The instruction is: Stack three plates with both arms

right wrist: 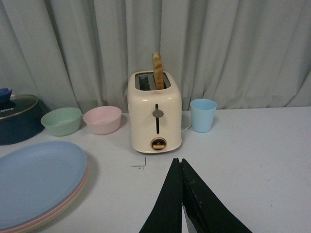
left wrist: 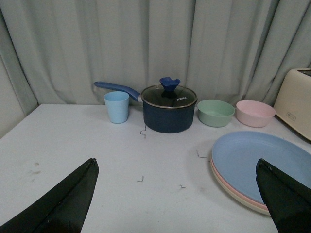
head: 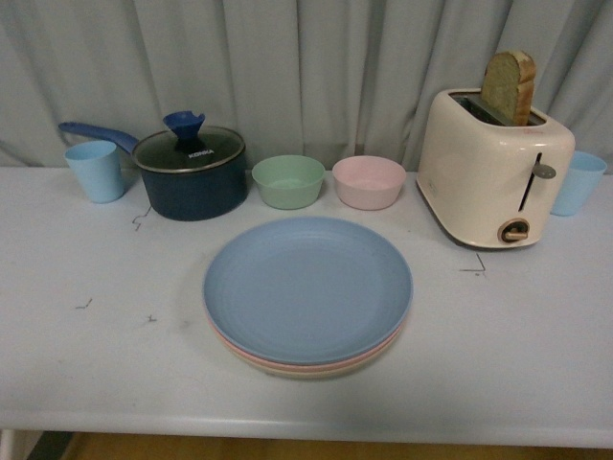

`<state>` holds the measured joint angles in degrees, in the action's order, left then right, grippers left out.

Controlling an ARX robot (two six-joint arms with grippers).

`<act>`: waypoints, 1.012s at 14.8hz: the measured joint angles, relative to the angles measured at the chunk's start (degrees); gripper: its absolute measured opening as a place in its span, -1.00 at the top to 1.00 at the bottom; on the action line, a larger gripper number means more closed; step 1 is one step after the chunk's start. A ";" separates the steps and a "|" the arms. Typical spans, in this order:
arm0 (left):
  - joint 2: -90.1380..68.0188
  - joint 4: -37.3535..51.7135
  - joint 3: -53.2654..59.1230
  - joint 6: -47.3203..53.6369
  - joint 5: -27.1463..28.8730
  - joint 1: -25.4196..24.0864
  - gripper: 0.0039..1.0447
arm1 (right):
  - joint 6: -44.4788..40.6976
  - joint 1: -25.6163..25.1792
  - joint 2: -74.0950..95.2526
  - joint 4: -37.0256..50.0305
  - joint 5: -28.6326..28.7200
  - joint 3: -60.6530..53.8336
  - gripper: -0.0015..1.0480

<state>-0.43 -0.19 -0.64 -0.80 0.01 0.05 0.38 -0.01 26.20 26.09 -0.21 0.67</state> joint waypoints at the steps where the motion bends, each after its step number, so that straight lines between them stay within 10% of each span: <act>1: 0.00 0.00 0.00 0.00 0.00 -0.02 -0.88 | 0.00 0.00 -1.86 -1.79 0.00 0.00 0.96; 15: 0.00 -0.02 0.00 0.00 0.04 0.00 -0.88 | -0.02 0.00 -26.05 -25.81 0.11 0.00 0.96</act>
<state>-0.43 -0.21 -0.64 -0.80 0.05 0.05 0.36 -0.01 0.14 0.27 -0.10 0.67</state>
